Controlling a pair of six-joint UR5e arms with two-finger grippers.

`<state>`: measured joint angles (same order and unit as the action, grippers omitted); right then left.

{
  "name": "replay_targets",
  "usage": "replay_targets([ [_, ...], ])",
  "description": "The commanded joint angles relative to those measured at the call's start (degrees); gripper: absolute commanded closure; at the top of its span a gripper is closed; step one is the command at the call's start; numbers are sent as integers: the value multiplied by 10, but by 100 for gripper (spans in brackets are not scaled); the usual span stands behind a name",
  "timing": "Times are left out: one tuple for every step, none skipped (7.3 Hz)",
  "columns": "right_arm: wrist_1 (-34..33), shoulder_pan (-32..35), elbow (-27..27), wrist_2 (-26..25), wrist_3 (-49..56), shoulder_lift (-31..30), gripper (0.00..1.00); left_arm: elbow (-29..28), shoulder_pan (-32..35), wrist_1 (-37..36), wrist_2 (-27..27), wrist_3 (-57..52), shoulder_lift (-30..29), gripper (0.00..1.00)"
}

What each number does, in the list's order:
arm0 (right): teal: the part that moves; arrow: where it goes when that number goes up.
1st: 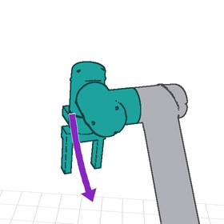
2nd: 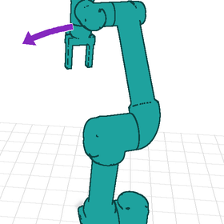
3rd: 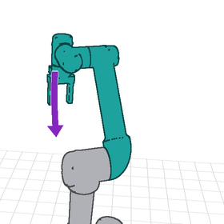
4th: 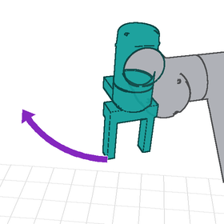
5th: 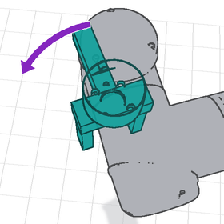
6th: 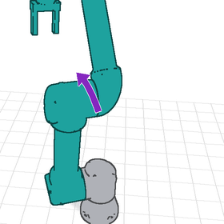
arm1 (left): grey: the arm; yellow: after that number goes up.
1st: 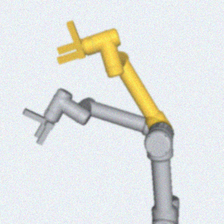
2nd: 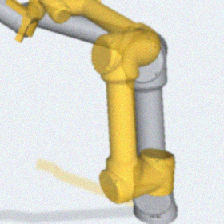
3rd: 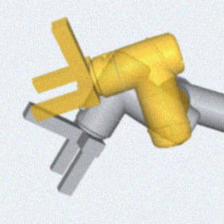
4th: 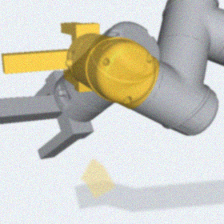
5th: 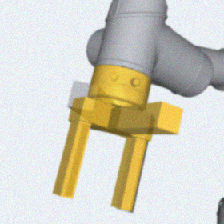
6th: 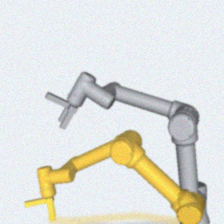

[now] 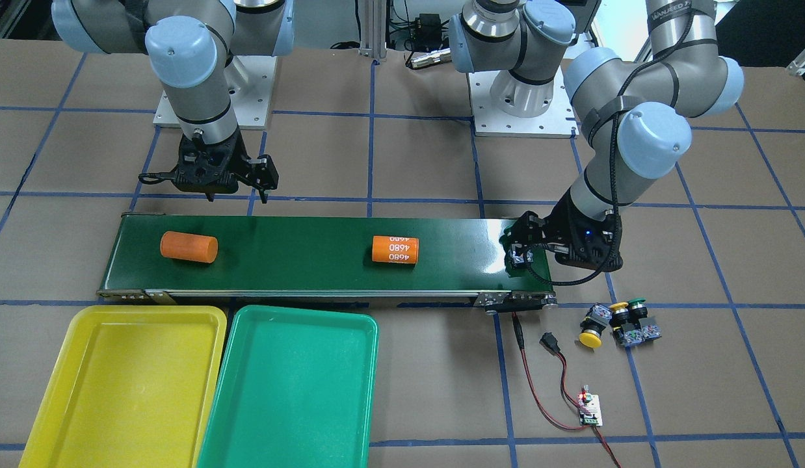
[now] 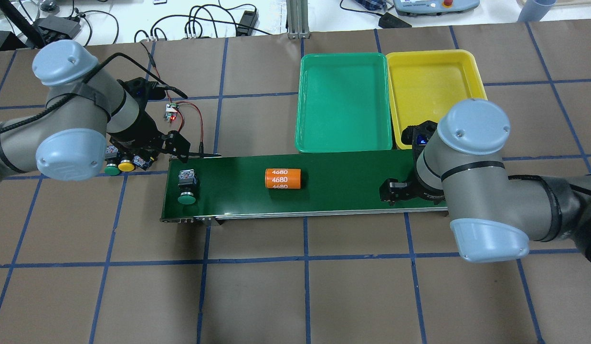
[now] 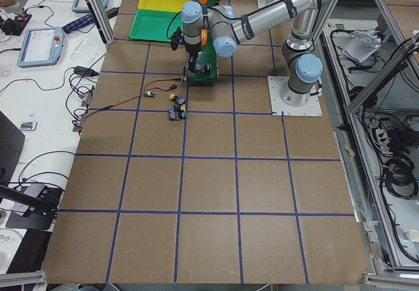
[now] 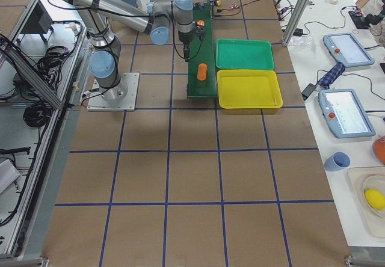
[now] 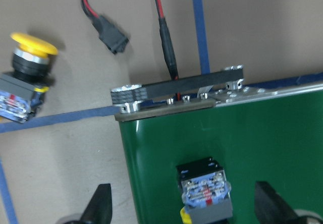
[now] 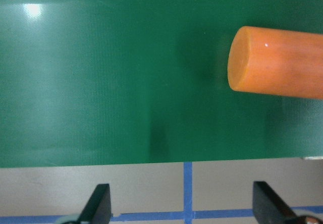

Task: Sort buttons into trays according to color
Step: 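Move the left gripper to the yellow-capped button and grasp it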

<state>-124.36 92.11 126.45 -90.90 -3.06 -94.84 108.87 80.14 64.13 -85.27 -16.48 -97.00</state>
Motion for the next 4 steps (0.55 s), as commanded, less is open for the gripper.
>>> replay_targets([
  [0, -1, -1, -1, 1, 0, 0, -63, -57, 20, -5, -12, -16, 0],
  [0, 0, -1, -1, 1, 0, 0, -73, -79, 14, -4, -49, -34, 0],
  [0, -1, -1, -1, 1, 0, 0, -73, -82, 7, -5, -130, -54, 0],
  [0, 0, -2, -2, 1, 0, 0, -75, -84, -26, -6, -199, -76, 0],
])
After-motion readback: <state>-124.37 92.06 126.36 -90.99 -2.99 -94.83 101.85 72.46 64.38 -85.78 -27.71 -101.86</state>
